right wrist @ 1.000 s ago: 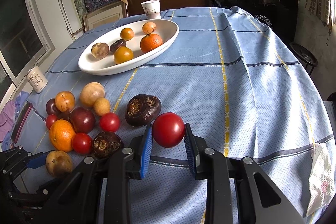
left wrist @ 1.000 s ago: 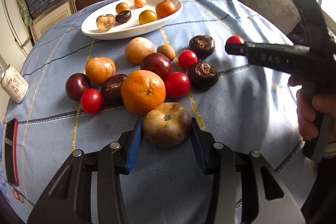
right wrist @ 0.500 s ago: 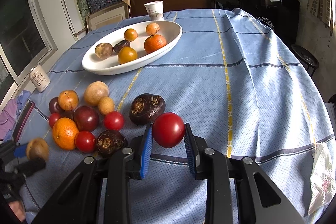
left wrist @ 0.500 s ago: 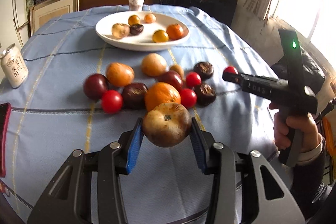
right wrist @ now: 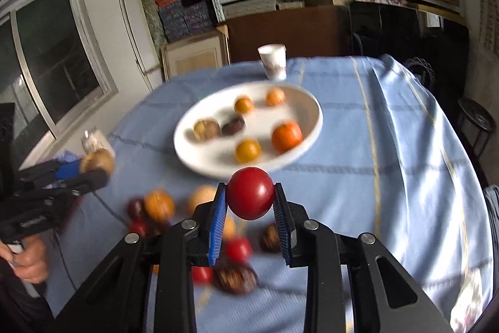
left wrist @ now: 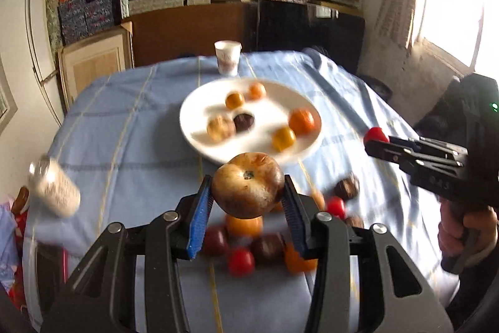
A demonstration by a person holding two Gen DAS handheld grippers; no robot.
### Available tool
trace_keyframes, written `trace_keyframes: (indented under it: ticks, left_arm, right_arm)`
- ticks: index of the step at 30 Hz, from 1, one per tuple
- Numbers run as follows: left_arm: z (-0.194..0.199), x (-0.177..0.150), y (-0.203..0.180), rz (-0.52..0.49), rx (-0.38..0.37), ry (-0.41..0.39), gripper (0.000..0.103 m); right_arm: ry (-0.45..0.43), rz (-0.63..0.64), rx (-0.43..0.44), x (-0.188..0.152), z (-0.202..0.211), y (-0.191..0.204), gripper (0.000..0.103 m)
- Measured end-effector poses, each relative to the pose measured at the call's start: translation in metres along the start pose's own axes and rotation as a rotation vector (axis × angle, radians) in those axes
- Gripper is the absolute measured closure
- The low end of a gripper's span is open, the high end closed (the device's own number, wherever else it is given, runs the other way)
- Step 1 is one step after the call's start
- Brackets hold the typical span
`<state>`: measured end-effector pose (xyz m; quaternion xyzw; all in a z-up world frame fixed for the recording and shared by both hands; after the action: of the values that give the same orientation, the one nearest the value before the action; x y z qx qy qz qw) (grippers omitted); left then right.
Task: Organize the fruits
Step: 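Carry both fruits over the white plate and open both tools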
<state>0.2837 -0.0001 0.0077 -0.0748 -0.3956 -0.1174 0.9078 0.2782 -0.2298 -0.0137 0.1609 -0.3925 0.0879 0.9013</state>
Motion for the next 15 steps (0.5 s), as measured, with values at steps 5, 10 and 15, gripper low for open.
trace_keyframes:
  ticks: [5, 10, 15]
  left_arm:
    - [-0.039, 0.043, 0.009, 0.040, -0.018, -0.018, 0.060]
    - [-0.090, 0.054, 0.018, 0.067, -0.005, 0.036, 0.060]
    - [-0.126, 0.050, 0.026, 0.069, 0.027, 0.084, 0.060]
  right_arm:
    - [-0.035, -0.046, 0.044, 0.045, -0.035, 0.008, 0.073]
    - [0.007, -0.067, 0.015, 0.054, -0.081, 0.005, 0.073]
    - [0.061, -0.053, -0.013, 0.048, -0.111, 0.002, 0.073]
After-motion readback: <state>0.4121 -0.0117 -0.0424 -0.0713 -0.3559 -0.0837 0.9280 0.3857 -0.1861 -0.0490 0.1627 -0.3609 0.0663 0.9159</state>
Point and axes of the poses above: each gripper's, at about its wrist camera, not at the fingertips, and z roughly against the way its jaws point, y to its left, x to its top, the point moved 7 cm from there along -z, roughly the way its jaws point, and after that the axes turned 2 degrees about y, right-handed, at the moved point
